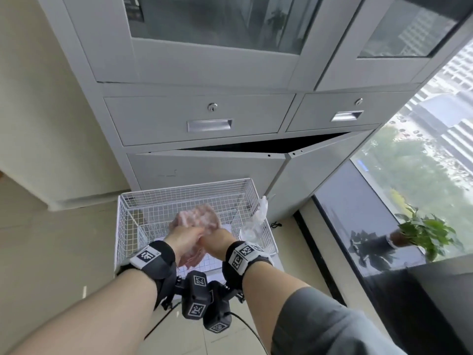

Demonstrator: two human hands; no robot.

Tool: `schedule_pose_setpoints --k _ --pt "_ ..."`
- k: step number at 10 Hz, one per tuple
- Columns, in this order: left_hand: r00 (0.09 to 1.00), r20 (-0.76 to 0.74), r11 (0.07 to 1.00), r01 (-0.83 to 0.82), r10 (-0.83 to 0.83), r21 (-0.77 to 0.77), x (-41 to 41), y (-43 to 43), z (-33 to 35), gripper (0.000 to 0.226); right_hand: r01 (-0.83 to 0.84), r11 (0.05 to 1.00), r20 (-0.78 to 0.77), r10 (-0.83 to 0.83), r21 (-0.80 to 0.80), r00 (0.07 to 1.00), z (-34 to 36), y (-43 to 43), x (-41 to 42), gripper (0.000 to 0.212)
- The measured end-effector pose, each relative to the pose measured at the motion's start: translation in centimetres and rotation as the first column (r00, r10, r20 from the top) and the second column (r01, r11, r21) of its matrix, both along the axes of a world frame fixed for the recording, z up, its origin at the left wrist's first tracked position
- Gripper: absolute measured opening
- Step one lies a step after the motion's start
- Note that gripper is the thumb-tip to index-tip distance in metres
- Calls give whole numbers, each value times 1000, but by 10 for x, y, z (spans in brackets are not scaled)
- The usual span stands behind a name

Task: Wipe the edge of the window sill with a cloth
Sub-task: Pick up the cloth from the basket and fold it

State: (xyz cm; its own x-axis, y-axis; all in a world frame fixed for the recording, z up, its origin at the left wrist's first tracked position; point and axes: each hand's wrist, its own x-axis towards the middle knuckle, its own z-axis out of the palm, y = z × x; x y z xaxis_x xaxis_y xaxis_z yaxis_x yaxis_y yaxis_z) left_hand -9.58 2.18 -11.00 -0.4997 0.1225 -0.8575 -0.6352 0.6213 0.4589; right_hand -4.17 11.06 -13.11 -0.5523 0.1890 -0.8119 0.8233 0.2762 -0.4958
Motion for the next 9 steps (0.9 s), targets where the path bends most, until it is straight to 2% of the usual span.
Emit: schedule_pose_setpoints --k 1,2,3,4,5,6,7,8,9 --pt "994 -64 987 -94 86 -132 -47 -13 -62 25 -72 996 -3 72 -50 997 -46 -1 -45 37" --pt "952 -204 952 -261 227 -161 -80 -25 -97 27 -145 983 4 146 -109 989 -96 -9 -82 25" --pt "869 -402 885 -403 289 -233 -101 -37 -125 32 -17 957 89 44 -288 995 -127 -17 -106 31" --pt "814 -497 860 -456 300 -229 -116 -34 -145 38 -13 950 100 47 -313 994 -154 -22 -123 42" --pt "770 -551 837 -504 322 -214 -138 -36 -165 47 38 887 136 28 -459 990 -170 -26 -143 46" --pt "736 -597 830 -522 320 -199 -163 -46 -174 54 194 775 210 -81 -602 974 -182 -35 -159 45" --pt "730 -625 852 -488 277 -192 -188 -57 -180 59 300 651 224 -200 -697 954 -188 -49 -175 32" --pt "689 -675 874 -467 261 -138 -208 -54 -181 59 376 599 185 -356 -707 916 -189 -46 -196 15" --pt "688 -678 900 -427 260 -88 -211 -38 -190 58 411 661 126 -435 -628 892 -203 -36 -203 15"
